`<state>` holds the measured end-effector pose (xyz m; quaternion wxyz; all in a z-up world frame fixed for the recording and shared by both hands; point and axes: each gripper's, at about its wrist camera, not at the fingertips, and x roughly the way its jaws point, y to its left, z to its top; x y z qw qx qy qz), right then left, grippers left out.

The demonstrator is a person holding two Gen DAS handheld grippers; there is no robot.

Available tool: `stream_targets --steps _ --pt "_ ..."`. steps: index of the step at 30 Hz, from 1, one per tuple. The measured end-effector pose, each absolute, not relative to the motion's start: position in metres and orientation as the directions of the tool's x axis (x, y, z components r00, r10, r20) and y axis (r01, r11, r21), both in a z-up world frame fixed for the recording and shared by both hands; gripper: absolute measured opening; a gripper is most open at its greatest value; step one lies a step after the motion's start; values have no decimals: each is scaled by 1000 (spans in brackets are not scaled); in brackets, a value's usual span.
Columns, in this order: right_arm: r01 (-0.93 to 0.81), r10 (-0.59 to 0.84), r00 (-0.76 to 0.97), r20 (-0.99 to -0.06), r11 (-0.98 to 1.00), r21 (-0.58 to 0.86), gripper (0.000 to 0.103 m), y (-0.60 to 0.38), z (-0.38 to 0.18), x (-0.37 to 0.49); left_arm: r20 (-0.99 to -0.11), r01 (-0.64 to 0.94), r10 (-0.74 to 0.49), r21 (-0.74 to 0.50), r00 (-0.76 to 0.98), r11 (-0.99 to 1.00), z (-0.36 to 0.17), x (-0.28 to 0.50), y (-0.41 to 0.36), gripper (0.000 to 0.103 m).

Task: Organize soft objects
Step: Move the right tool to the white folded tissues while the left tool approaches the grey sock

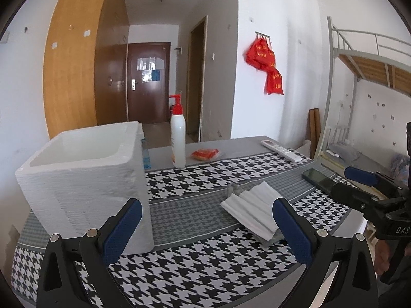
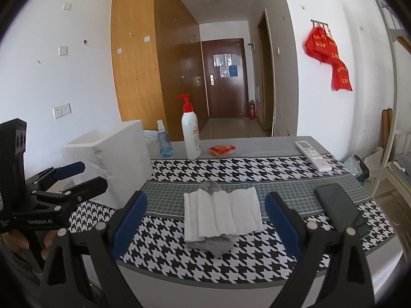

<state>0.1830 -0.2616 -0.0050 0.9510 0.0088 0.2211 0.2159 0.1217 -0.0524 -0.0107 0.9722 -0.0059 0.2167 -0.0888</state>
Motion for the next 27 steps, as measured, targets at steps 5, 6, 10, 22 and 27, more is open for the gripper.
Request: stream_targets --steps 5,6,10,22,27 --pt "-412 423 796 -432 903 124 95 -265 -12 190 -434 170 -166 -30 886 985 -15 127 -60 102" --pt "-412 422 794 -437 903 123 95 -265 -13 192 -436 169 -164 -27 885 985 -15 128 -61 102" --pt "-418 421 784 -456 901 113 95 -262 -19 202 -444 159 -156 -29 883 987 -17 133 -62 102" --pt "-448 433 733 -524 888 107 95 -253 -41 227 -490 122 -123 -34 863 992 -31 151 -62 102" --pt "-452 429 710 -559 886 105 95 -249 -50 236 -511 111 -115 -38 852 993 -36 159 -63 102"
